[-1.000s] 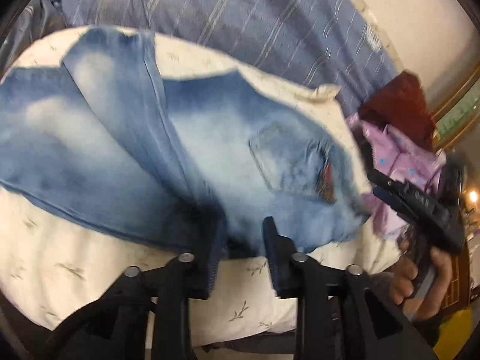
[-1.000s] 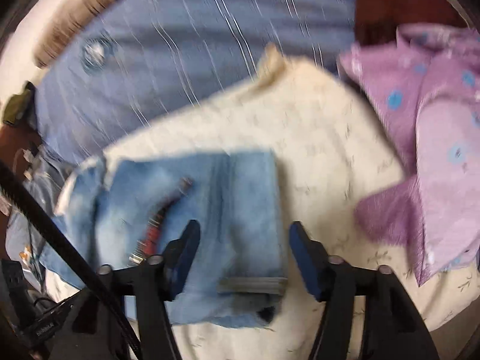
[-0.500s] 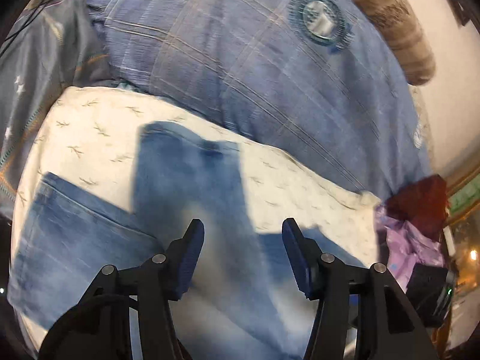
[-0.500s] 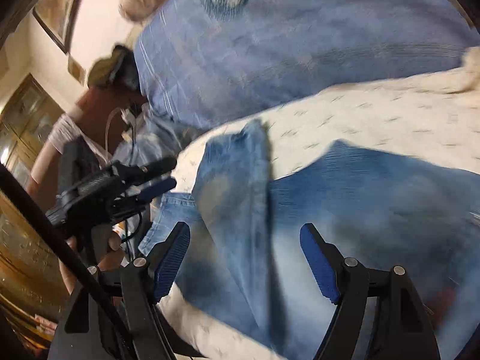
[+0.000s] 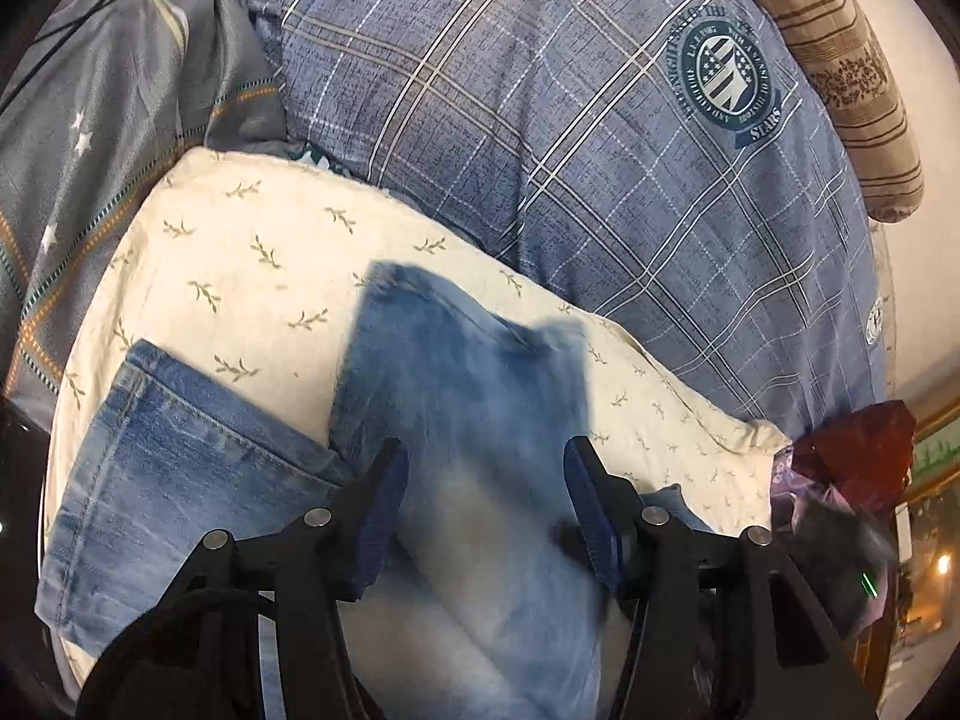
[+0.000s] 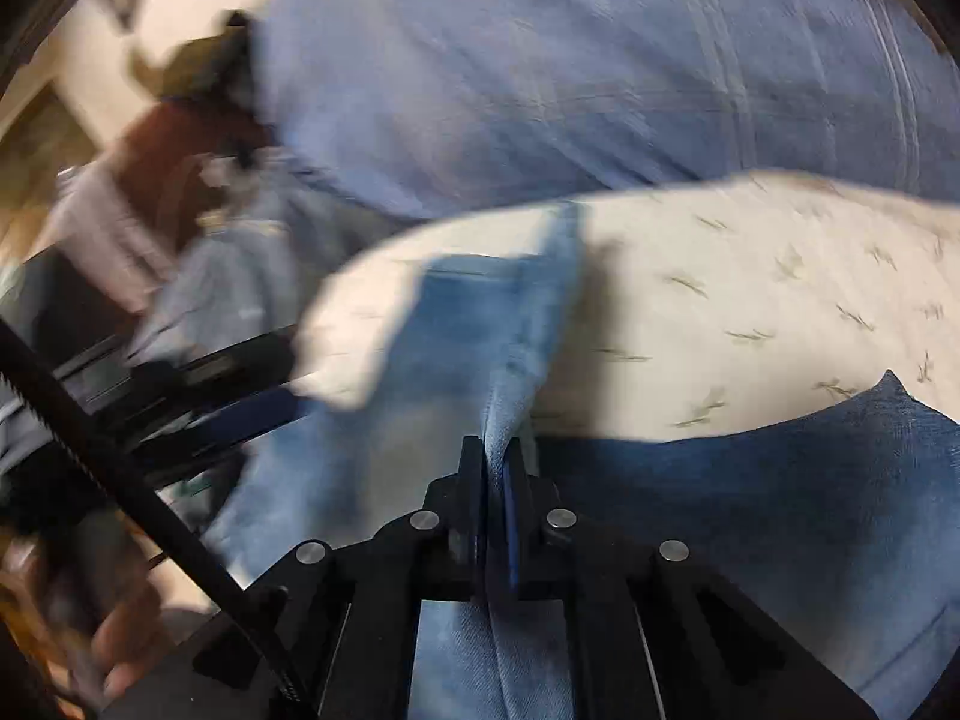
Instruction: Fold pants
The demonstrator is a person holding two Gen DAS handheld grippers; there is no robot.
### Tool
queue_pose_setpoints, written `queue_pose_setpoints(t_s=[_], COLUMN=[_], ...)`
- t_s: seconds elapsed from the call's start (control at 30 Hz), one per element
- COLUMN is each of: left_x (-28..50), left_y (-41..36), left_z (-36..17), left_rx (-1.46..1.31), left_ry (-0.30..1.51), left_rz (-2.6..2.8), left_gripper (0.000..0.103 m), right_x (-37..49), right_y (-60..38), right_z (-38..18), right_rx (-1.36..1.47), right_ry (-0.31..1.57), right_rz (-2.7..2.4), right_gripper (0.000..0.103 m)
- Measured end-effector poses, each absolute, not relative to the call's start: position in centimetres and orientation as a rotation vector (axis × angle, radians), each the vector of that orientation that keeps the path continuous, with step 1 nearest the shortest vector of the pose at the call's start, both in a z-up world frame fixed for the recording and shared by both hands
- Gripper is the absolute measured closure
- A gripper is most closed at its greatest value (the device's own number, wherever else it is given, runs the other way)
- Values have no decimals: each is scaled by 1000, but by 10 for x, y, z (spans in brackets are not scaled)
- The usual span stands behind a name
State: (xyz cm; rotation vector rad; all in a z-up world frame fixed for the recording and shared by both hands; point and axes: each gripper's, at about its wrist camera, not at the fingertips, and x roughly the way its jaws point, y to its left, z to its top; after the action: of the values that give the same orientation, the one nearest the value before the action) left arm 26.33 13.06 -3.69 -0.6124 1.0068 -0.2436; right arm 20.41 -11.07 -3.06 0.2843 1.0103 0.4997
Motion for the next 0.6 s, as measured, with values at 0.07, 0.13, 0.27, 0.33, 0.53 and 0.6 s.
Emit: queue_pose_setpoints(t_s=[0.07,0.13,0.27,0.33,0.53,0.6], left_x=[263,263,265,268,266,266], left_y=[127,120,88,59,-27,-52], left_z=[-37,-37,-36,-33,-41,-49], left_rx=[-591,-565,-418,-242,205,321], left_ry=[1008,1024,1077,1103,1128,1117], left_rz=[-248,-285,-363,-385,-451,-424], left_gripper=[49,48,47,47,47,47], right_x=[186,169,157,147,116,114], right_y=[-101,-93,-106,-123,-169,-171], right_z=[-24,-25,-54,-67,-89,-87], right_rx=[297,280,446,562,761,746], right_ry=[995,994,1060,1058,1050,1039], right_rz=[575,600,587,578,518,519], right_gripper=[98,96,92,59,36,36])
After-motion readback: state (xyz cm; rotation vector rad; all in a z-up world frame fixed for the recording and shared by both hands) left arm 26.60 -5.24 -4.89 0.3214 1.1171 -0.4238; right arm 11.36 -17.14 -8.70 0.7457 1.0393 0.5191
